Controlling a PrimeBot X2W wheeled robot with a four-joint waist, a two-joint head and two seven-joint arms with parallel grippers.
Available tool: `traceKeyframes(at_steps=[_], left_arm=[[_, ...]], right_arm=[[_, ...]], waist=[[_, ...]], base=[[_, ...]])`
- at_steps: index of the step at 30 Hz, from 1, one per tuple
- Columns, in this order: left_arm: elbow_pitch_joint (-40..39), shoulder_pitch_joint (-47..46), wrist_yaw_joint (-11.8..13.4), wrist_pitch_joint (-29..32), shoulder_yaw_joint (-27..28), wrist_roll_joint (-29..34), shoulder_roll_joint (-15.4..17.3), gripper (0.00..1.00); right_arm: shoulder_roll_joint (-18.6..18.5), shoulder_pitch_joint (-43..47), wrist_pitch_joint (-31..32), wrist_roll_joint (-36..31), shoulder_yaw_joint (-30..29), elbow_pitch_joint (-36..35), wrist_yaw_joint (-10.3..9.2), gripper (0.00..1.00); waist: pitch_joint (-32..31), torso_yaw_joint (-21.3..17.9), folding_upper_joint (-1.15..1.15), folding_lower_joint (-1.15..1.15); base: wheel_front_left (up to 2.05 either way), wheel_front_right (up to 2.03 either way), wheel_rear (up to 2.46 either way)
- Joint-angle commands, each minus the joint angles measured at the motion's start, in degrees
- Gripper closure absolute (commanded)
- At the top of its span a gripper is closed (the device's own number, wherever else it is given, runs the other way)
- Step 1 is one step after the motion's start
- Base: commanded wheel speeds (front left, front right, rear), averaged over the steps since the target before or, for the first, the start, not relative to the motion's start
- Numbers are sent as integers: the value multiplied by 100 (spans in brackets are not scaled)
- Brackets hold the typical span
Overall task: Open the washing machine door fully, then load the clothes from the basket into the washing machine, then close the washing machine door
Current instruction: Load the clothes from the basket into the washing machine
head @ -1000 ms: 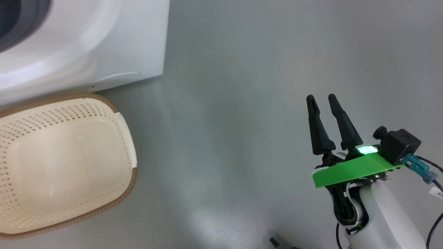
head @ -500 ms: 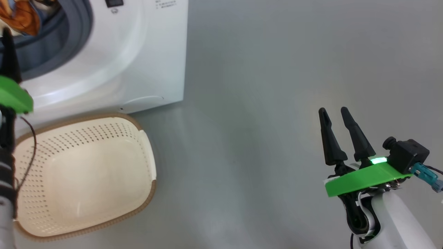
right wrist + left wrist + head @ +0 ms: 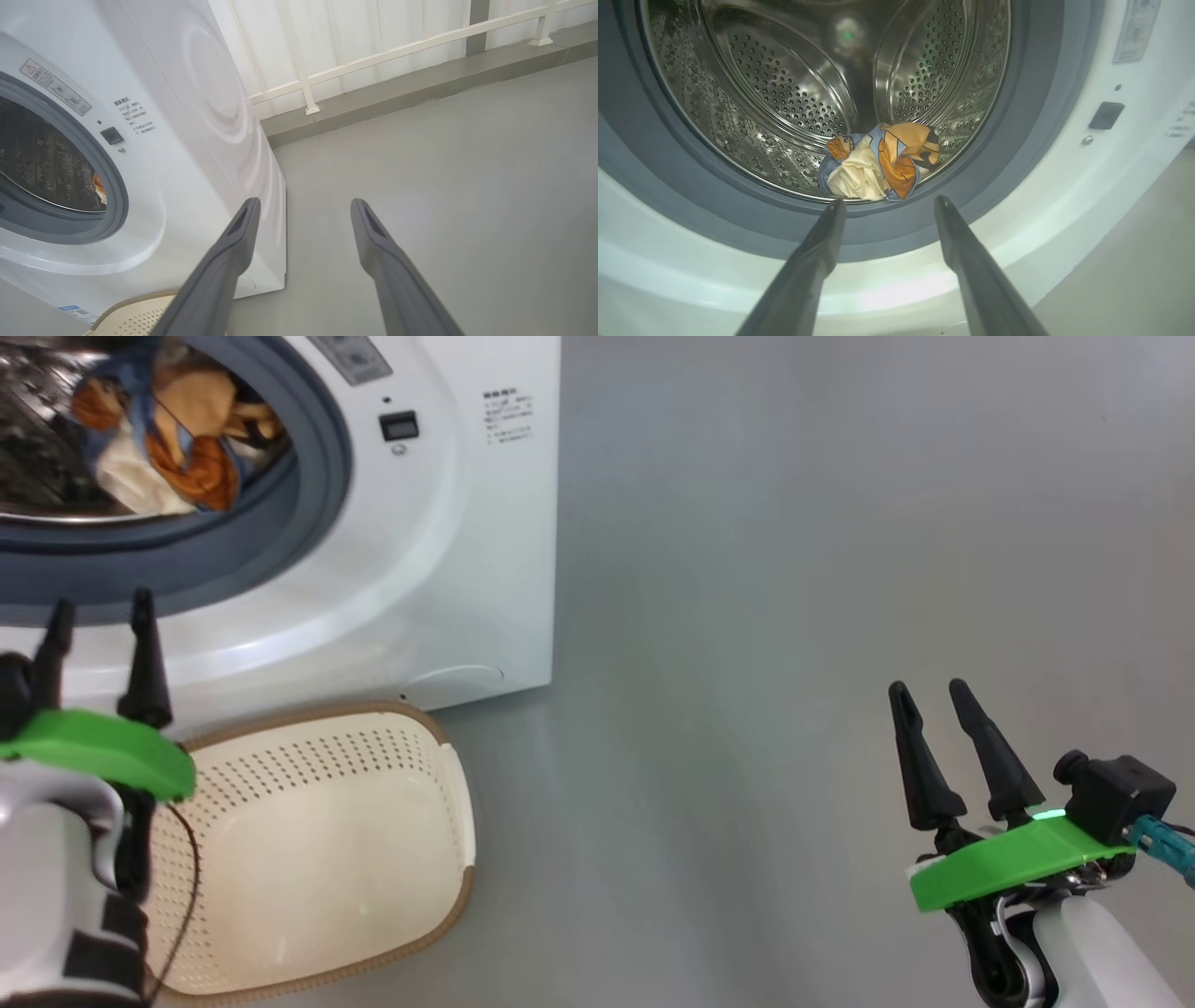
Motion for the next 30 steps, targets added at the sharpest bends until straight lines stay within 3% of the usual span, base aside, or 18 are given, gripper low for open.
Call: traceKeyframes(at_steps=[1,13,30], left_arm=[[-212,139,-8,-52,161,-7,196,0],[-1271,1339,-10,-52,463,254,-203,0],[-2750,2832,-11,-52,877,344,-681,0]], right_arm=[[-100,85,-46,-11,105,-101,32,0],[-318,379,-46,14,40,-70,32,0],[-447,609,-46,19,-114,-161,32,0]], waist=[[-232,175,0,0],[-678,471,0,0],[-835,613,0,0]], base=[[0,0,0],[0,0,0],[0,0,0]])
